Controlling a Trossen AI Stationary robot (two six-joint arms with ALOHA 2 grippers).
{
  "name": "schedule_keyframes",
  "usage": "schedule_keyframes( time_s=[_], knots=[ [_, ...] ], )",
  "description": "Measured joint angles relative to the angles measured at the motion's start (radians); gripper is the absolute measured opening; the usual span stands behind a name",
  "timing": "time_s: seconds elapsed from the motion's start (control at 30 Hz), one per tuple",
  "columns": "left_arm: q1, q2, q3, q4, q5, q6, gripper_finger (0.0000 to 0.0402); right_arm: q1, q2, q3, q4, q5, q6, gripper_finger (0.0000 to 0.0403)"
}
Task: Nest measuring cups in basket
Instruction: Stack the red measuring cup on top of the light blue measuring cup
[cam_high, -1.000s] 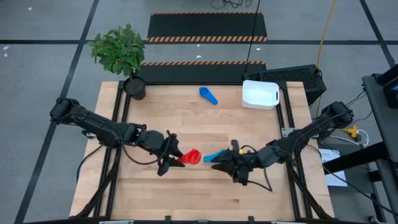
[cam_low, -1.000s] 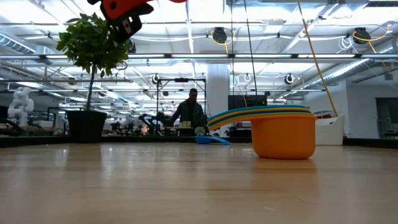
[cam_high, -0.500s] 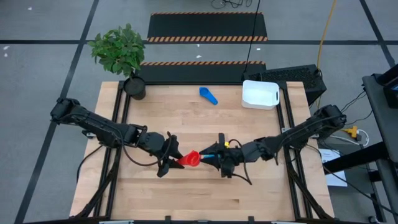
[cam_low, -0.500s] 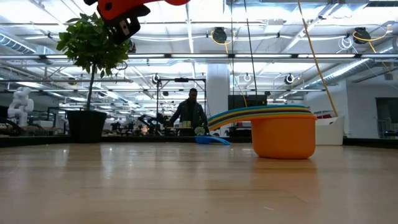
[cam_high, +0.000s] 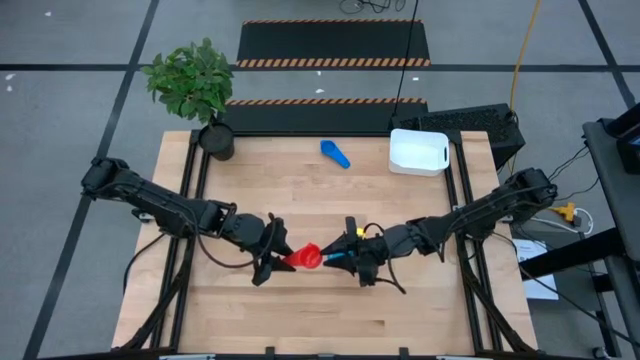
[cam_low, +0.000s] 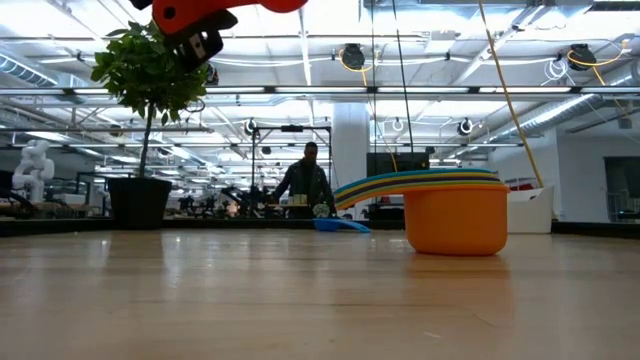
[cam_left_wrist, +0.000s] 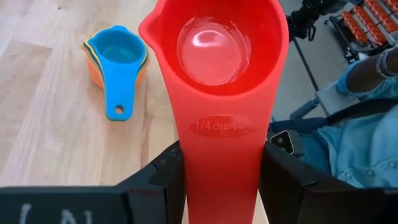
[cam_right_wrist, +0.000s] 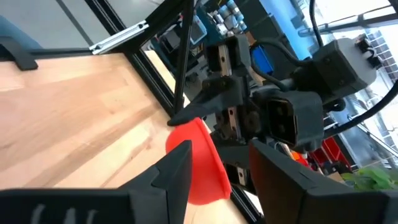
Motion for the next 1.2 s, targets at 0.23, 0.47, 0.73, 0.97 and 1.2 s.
schedule_keyframes(
  time_s=[0.23, 0.47, 0.73, 0.97, 1.2],
  knots=[
    [0.000, 0.000, 0.000, 0.000, 0.000, 0.000, 0.0175, -0.020, 0.000, 0.000, -0.024, 0.002, -0.010, 0.0124],
    [0.000, 0.000, 0.000, 0.000, 0.000, 0.000, 0.0155, -0.019, 0.000, 0.000, -0.035, 0.002, -0.046, 0.0105],
    [0.000, 0.000, 0.000, -0.008, 0.000, 0.000, 0.0175, -0.022, 0.030, -0.001, -0.027, -0.001, -0.083, 0.0076],
    [-0.001, 0.000, 0.000, -0.015, 0.001, -0.002, 0.0155, -0.032, 0.032, -0.001, -0.017, -0.027, -0.078, 0.0022],
    [0.000, 0.000, 0.001, 0.011, -0.005, -0.018, 0.0201, -0.032, 0.034, -0.001, -0.019, -0.026, -0.076, 0.0003]
  ],
)
